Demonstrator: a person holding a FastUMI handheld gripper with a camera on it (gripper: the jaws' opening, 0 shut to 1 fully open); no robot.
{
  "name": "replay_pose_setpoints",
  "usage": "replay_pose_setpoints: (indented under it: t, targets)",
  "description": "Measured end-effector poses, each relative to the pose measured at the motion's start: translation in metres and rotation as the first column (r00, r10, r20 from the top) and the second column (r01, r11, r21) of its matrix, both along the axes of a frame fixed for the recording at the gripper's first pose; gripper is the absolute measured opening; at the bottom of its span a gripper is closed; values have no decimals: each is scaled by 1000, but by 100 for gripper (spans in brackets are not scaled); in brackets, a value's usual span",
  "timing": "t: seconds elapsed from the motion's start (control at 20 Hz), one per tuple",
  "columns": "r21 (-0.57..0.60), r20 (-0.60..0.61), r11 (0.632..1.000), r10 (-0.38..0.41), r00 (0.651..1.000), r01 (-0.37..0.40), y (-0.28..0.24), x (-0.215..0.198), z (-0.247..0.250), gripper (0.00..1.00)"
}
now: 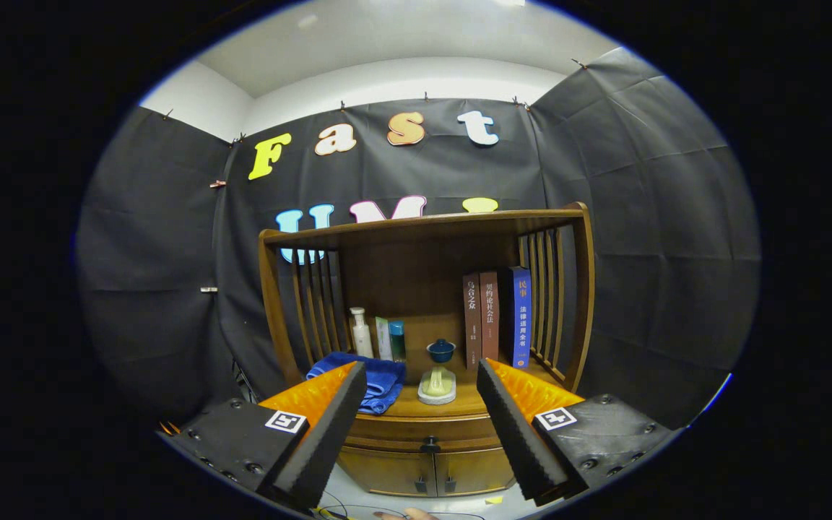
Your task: Pull open the drawer, take out the items inside it, and place them on the countertop above the cabinet.
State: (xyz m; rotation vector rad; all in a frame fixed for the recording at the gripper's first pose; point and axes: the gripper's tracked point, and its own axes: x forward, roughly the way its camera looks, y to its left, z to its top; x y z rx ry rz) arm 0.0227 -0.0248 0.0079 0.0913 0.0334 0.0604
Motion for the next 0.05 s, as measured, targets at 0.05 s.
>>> replay_pose_setpoints:
  t: [0.05]
  targets:
    - [0,1,1000,0,1000,0,-1,0,0,99]
